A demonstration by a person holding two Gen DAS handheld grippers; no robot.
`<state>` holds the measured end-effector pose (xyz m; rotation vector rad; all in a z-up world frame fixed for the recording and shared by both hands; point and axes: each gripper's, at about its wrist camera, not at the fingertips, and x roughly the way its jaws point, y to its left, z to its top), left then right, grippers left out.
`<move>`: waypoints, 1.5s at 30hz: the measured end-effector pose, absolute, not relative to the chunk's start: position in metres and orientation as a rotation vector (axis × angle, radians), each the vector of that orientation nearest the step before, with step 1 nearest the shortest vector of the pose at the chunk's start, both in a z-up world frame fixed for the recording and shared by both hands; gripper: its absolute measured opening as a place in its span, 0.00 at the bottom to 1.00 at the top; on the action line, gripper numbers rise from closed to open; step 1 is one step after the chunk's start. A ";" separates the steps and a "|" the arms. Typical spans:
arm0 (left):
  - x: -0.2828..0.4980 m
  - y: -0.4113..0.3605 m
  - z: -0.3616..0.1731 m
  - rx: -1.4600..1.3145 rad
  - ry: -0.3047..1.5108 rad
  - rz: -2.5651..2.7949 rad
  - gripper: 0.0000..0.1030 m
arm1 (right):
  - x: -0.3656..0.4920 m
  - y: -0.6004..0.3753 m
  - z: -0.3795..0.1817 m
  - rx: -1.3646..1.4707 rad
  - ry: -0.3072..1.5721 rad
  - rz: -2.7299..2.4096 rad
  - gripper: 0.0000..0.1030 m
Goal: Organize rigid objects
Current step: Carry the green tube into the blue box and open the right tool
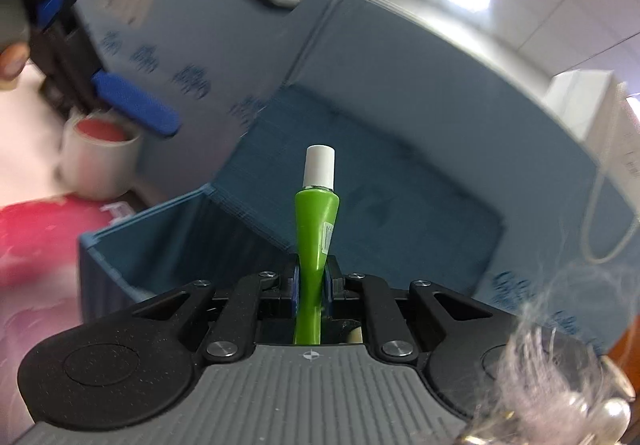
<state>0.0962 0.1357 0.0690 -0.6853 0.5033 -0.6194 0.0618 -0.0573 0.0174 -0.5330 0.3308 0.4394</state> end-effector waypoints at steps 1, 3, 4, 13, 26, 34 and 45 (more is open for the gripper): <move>0.096 0.136 0.069 -0.686 0.502 -0.620 1.00 | 0.065 -0.059 0.018 -0.519 0.346 0.453 0.11; 0.096 0.136 0.069 -0.687 0.502 -0.621 1.00 | 0.068 -0.059 0.021 -0.492 0.377 0.481 0.11; 0.096 0.136 0.069 -0.687 0.502 -0.621 1.00 | 0.070 -0.061 0.022 -0.483 0.389 0.493 0.11; 0.096 0.136 0.069 -0.685 0.503 -0.628 1.00 | 0.073 -0.060 0.029 -0.436 0.476 0.589 0.12; 0.096 0.136 0.070 -0.684 0.504 -0.630 1.00 | 0.060 -0.081 0.047 -0.237 0.420 0.584 0.58; 0.095 0.134 0.070 -0.684 0.497 -0.634 1.00 | 0.060 -0.112 0.061 0.085 0.413 0.543 0.75; 0.094 0.146 0.071 -0.729 0.471 -0.631 1.00 | 0.116 -0.113 0.025 0.557 0.629 0.653 0.76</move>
